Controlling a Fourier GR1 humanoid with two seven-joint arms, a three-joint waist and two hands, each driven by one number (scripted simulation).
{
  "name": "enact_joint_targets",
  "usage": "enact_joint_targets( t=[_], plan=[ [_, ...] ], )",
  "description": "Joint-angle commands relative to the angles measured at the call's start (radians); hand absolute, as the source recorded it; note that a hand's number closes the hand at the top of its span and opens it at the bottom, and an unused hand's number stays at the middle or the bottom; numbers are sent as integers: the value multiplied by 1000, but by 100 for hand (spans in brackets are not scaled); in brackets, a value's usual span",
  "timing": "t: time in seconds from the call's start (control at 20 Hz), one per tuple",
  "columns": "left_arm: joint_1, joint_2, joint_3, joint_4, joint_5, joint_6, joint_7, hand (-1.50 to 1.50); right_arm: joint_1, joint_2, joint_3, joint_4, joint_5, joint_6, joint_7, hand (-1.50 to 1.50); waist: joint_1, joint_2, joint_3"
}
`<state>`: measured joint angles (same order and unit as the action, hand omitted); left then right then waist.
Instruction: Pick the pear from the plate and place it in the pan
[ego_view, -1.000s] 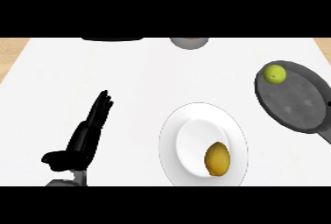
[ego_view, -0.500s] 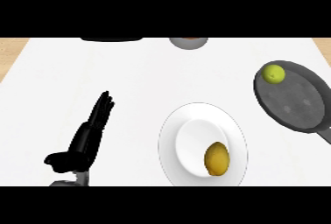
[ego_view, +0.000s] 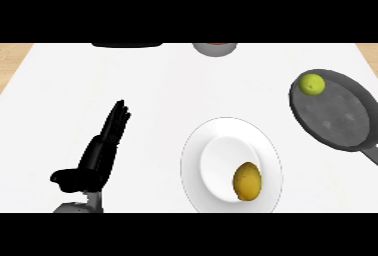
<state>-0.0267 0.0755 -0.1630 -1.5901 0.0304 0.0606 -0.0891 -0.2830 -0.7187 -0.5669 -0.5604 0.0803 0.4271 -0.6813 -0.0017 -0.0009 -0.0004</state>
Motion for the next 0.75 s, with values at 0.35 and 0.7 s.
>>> enact_joint_targets(
  t=[0.35,0.7],
  plan=[
    [46,-7,11,-37,-16,-37,-11,0,108,-21,6,-144,-73,19,43,-150,2,0,0],
    [33,-34,13,-5,-39,-21,-16,0,92,44,62,-193,1,-156,21,-150,4,1,0]
  ],
)
